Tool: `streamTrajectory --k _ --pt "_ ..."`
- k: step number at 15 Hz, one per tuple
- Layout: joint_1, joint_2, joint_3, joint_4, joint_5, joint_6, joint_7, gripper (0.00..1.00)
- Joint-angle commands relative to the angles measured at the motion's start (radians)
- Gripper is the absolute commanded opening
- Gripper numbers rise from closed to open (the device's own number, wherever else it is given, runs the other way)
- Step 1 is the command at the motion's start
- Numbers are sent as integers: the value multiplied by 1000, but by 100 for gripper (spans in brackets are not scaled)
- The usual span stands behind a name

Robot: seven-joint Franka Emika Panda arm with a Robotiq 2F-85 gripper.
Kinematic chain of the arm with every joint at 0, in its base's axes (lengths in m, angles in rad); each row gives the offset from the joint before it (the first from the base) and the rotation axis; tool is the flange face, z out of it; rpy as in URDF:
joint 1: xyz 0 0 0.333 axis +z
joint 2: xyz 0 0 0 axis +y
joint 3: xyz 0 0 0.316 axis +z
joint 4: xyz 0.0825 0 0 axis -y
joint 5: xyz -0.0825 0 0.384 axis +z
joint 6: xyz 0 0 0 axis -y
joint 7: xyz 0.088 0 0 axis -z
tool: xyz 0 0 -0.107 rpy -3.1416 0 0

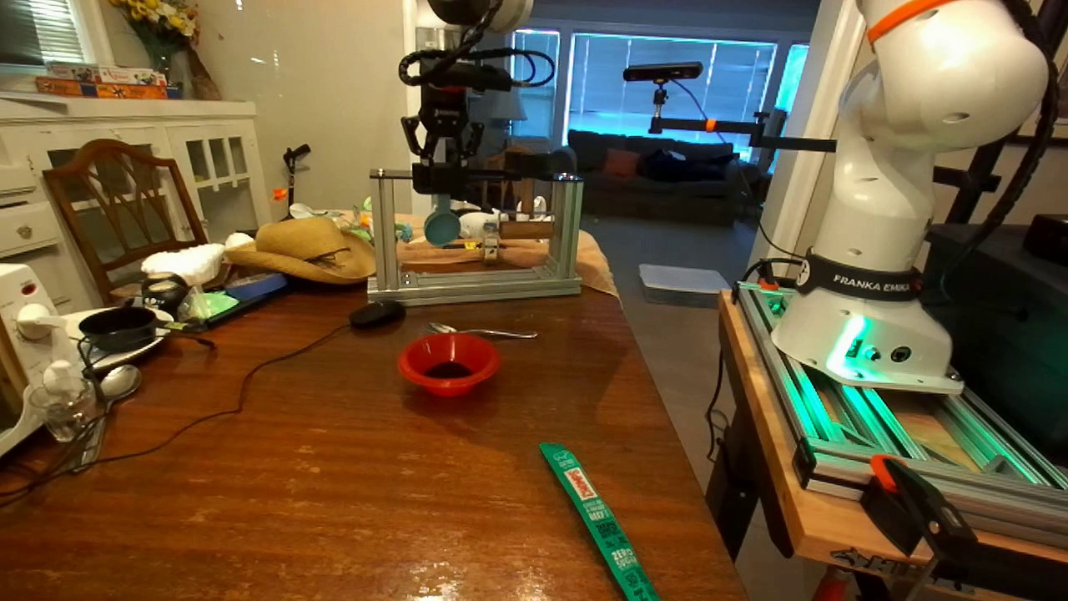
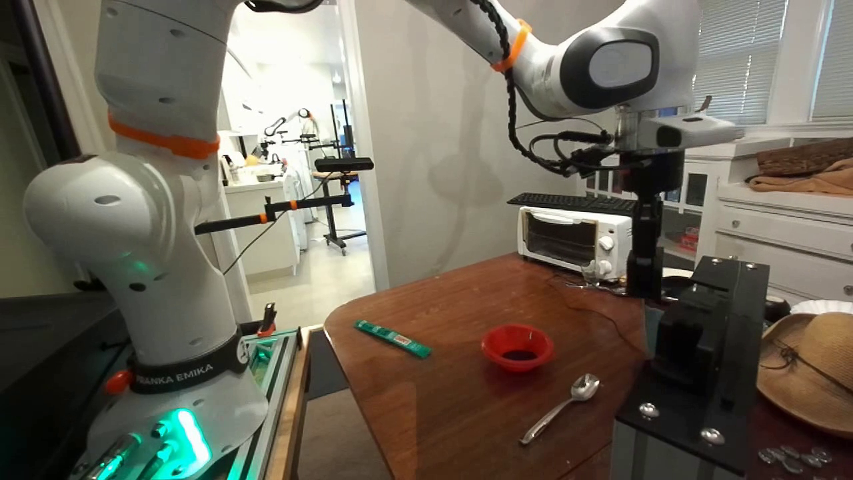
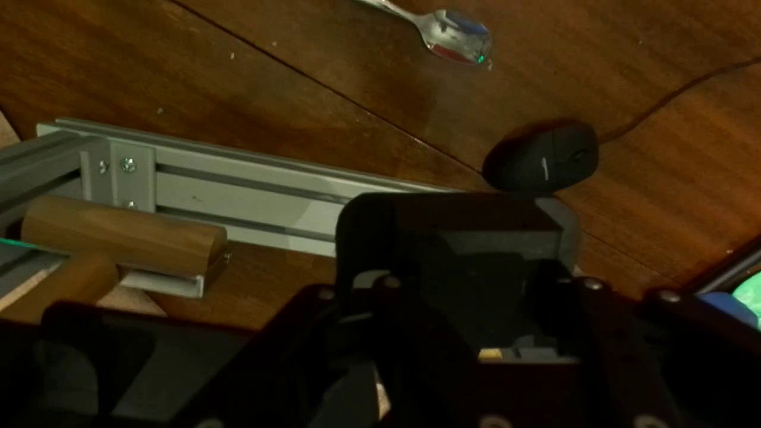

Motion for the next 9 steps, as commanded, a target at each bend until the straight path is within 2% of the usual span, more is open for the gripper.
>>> streamTrajectory --k 1,6,9 --pt "38 -54 15 -148 -34 89 83 23" --pt "80 -73 35 -243 -62 164 164 23" --pt "99 -104 34 -275 -95 165 231 23"
